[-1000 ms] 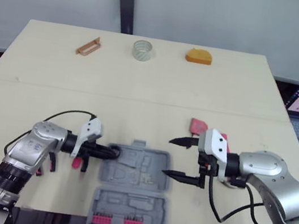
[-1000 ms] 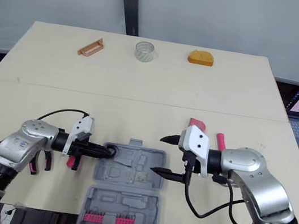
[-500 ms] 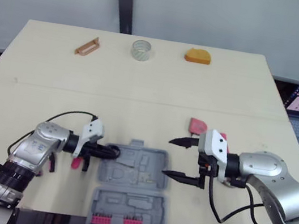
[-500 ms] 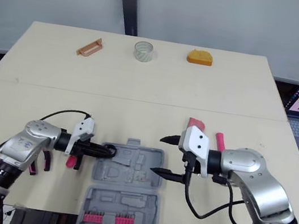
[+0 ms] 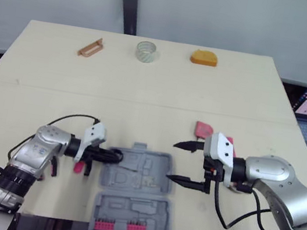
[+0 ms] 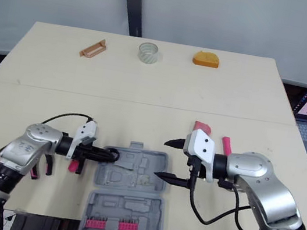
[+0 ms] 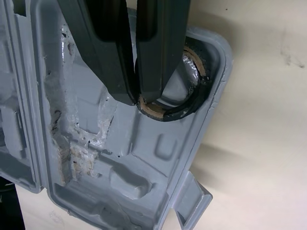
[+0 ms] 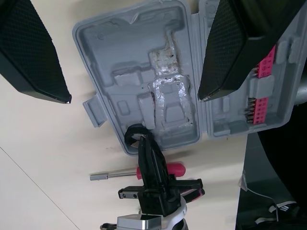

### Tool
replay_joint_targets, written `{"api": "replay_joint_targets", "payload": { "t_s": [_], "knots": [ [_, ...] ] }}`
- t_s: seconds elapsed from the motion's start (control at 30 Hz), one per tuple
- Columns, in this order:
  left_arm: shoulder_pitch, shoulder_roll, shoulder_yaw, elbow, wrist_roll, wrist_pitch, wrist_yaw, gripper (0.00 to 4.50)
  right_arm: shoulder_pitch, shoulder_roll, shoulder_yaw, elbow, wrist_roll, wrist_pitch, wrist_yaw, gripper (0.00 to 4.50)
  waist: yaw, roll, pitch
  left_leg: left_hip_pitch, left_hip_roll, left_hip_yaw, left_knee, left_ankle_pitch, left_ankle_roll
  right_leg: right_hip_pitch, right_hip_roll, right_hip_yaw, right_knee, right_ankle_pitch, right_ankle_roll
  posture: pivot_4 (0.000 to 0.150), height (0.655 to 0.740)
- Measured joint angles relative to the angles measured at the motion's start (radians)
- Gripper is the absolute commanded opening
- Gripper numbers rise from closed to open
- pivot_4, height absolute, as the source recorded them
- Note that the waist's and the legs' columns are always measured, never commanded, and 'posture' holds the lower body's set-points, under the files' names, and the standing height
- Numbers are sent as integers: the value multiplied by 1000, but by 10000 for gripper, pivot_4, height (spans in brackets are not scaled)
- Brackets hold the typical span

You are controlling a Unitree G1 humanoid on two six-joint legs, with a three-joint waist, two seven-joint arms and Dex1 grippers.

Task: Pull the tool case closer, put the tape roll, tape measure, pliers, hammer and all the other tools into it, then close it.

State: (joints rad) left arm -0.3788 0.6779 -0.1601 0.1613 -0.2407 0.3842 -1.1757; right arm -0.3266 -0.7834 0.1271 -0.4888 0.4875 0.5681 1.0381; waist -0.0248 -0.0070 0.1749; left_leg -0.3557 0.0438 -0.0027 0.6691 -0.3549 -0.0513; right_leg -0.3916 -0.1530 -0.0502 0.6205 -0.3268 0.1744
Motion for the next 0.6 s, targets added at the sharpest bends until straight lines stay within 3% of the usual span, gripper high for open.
{"api": "replay_joint_targets", "payload": {
  "t_s": [0.1,0.6],
  "knots": [
    [-1,0,0,0,-2,0,0,20096,0,0,0,0,2,0,0,45000,0,0,0,0,0,0,0,0,0,0,0,0,0,0,0,1500,7400],
    [-1,24,22,-100,-48,94,-16,20096,4,0,-1,0,16,0,0,45000,-1,0,0,0,0,0,0,0,0,0,0,0,0,0,0,1500,7400]
  ]
}}
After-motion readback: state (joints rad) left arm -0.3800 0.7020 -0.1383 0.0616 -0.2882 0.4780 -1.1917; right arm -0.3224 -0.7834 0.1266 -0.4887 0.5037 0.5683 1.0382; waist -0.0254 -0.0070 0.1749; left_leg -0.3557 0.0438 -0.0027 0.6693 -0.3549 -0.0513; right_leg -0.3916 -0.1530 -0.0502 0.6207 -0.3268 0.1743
